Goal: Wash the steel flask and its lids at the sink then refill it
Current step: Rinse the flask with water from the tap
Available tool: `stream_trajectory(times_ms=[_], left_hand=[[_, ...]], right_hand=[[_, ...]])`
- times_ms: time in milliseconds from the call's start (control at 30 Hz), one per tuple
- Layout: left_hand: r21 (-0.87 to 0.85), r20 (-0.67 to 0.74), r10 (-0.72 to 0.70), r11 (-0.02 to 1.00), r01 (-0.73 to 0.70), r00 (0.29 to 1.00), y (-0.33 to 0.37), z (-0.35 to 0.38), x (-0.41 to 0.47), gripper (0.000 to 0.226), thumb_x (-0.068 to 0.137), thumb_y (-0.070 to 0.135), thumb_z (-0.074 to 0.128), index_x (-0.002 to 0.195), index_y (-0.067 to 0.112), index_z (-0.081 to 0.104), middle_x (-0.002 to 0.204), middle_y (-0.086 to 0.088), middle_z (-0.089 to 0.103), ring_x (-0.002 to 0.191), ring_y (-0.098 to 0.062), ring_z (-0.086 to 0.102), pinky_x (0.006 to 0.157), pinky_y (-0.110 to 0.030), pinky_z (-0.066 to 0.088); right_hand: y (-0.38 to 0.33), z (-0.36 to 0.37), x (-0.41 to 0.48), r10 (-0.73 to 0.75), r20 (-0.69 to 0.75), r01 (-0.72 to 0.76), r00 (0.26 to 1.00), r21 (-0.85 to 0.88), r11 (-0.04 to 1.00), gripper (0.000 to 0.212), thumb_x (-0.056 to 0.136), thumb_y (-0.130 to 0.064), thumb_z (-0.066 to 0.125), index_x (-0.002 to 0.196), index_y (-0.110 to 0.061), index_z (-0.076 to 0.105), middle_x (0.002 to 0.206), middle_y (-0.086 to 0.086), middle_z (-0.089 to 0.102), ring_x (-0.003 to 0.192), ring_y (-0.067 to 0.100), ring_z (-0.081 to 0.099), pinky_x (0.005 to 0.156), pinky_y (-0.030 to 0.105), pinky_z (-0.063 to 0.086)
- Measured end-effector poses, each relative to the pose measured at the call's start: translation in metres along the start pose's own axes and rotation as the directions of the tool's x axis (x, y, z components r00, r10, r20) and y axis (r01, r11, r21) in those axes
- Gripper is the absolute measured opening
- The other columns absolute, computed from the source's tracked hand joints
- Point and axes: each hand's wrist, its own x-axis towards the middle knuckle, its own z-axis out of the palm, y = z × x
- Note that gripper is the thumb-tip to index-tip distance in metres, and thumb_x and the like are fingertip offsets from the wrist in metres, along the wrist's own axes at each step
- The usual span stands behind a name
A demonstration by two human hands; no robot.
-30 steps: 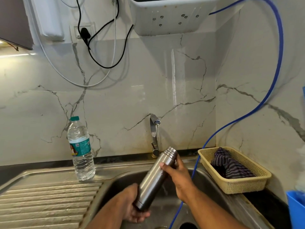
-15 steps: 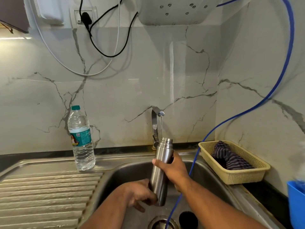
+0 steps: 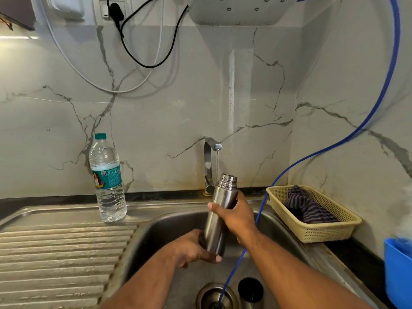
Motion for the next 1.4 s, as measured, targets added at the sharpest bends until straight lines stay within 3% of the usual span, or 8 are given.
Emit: stream_trajectory(times_ms=[133,400,500,633,767,900,1000,1400], left_hand=[[-0.100,0.045,0.047,0.994,-0.042,0.998,0.000,-0.001,0.002,0.075,0.072,0.015,0.091,0.131,0.023,0.046,0.128,0.007,0.063,0.107,-0.007,0.059,0.077,-0.023,0.049],[-0.075,0.025,0.083,0.994,-0.081,0.996,-0.001,-0.003,-0.001,0.087,0.074,0.013,0.089,0.146,0.021,0.041,0.124,0.007,0.064,0.104,-0.005,0.058,0.068,-0.020,0.042],[0.010,-0.030,0.131,0.991,-0.131,0.991,0.000,-0.008,-0.002,0.095,0.067,0.023,0.093,0.145,0.026,0.039,0.123,0.008,0.059,0.109,-0.012,0.055,0.075,-0.024,0.048],[0.174,-0.110,0.230,0.962,-0.209,0.967,0.000,-0.019,-0.013,0.105,0.060,0.026,0.095,0.146,0.035,0.035,0.127,0.009,0.052,0.114,-0.014,0.053,0.094,-0.034,0.056],[-0.018,-0.222,0.316,0.944,-0.328,0.922,0.014,-0.043,-0.031,0.094,0.058,0.037,0.096,0.136,0.038,0.045,0.126,0.000,0.053,0.108,-0.020,0.059,0.077,-0.031,0.055],[-0.188,-0.633,0.353,0.793,-0.580,0.689,0.041,-0.047,-0.035,0.090,0.047,0.056,0.094,0.124,0.034,0.055,0.125,-0.003,0.060,0.108,-0.020,0.064,0.090,-0.040,0.060],[-0.167,-0.774,0.330,0.717,-0.677,0.541,0.058,-0.043,-0.043,0.081,0.064,0.041,0.092,0.134,0.027,0.055,0.120,0.006,0.062,0.105,-0.009,0.062,0.087,-0.025,0.053],[-0.094,-0.784,0.348,0.753,-0.652,0.514,0.054,-0.031,-0.039,0.065,0.065,0.045,0.093,0.121,0.032,0.064,0.104,0.015,0.072,0.095,-0.001,0.068,0.083,-0.024,0.058]], right_hand=[[0.005,0.005,-0.007,0.029,0.058,-0.021,0.998,-0.137,0.990,0.073,0.072,-0.032,0.093,0.133,-0.028,0.053,0.126,-0.003,0.067,0.108,0.015,0.063,0.094,0.034,0.055],[0.004,0.004,-0.012,0.031,0.063,-0.018,0.998,-0.209,0.978,0.075,0.071,-0.039,0.093,0.132,-0.027,0.052,0.123,-0.005,0.066,0.109,0.016,0.065,0.091,0.031,0.056],[-0.007,-0.003,-0.005,-0.003,-0.001,0.003,1.000,-0.001,1.000,0.073,0.073,-0.042,0.091,0.130,-0.033,0.047,0.109,-0.014,0.061,0.101,0.011,0.063,0.087,0.033,0.058],[0.000,-0.009,-0.009,0.204,0.023,-0.204,0.979,0.246,0.948,0.094,0.072,-0.037,0.092,0.147,-0.028,0.035,0.112,-0.003,0.063,0.098,0.022,0.069,0.072,0.044,0.064],[0.002,-0.027,-0.007,0.370,0.066,-0.358,0.927,0.454,0.816,0.074,0.082,-0.047,0.083,0.137,-0.025,0.038,0.113,0.014,0.068,0.090,0.035,0.074,0.066,0.051,0.065],[0.002,-0.033,-0.014,0.483,0.226,-0.531,0.846,0.277,0.800,0.071,0.091,-0.077,0.050,0.107,-0.009,0.059,0.098,0.022,0.074,0.077,0.036,0.078,0.063,0.043,0.063],[0.005,-0.036,-0.014,0.498,0.213,-0.527,0.841,0.111,0.842,0.082,0.097,-0.076,0.035,0.107,-0.001,0.067,0.090,0.017,0.075,0.072,0.033,0.077,0.061,0.037,0.059],[-0.004,-0.033,-0.012,0.242,0.147,-0.226,0.959,-0.120,0.967,0.058,0.101,-0.062,0.048,0.097,-0.008,0.069,0.074,0.010,0.073,0.057,0.023,0.069,0.049,0.028,0.051]])
